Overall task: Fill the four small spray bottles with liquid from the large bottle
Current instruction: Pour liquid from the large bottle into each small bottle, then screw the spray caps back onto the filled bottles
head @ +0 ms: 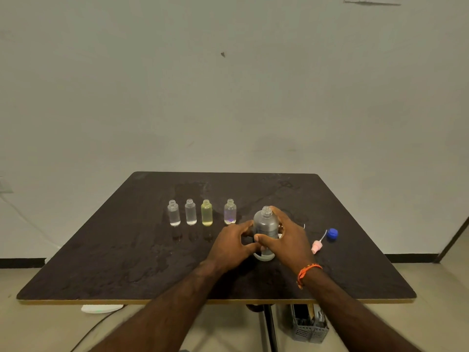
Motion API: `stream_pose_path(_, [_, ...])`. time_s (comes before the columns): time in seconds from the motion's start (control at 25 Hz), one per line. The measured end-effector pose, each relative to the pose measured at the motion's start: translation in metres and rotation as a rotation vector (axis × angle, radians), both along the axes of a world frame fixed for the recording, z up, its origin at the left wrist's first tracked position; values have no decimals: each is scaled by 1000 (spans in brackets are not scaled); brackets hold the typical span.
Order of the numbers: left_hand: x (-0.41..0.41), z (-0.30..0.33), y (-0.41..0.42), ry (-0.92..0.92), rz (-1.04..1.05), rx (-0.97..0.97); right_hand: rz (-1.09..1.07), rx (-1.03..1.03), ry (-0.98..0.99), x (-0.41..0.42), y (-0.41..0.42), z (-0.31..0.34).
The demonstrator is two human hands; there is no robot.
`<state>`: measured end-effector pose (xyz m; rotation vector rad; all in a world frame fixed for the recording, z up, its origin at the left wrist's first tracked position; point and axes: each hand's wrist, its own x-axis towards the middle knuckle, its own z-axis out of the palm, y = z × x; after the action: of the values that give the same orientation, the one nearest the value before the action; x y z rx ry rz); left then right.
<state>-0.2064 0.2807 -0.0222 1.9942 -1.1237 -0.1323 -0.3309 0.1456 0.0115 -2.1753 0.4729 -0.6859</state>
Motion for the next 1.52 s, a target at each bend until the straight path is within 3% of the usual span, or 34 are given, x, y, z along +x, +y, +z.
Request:
stream_pose_path(0.32, [19,39,-106,-103,-11,-45,-121,-61,-23,21,-88,52])
stream_pose_path(0.72, [43,26,-197,-65,-193,304,-227,70,68,55,-181,9])
stream_pose_path(1.0, [43,25,-172,-150,-131,286,-304,44,124,49,-182,-1])
stream_pose_path(1.16, [58,39,-121,-297,-84,154,-462,-227,-93,35,-141,4])
stream_pose_path(1.28, [77,50,-74,-418,48,81,-308,-404,-155,40,-96,5])
stream_pose_path(1.36, [91,54,-47,-492,165,61,-178,-469,-82,52,-70,2])
stream_pose_path(1.52, [108,61,-20,-520,267,351,-21,-480,193,89,-30,-5])
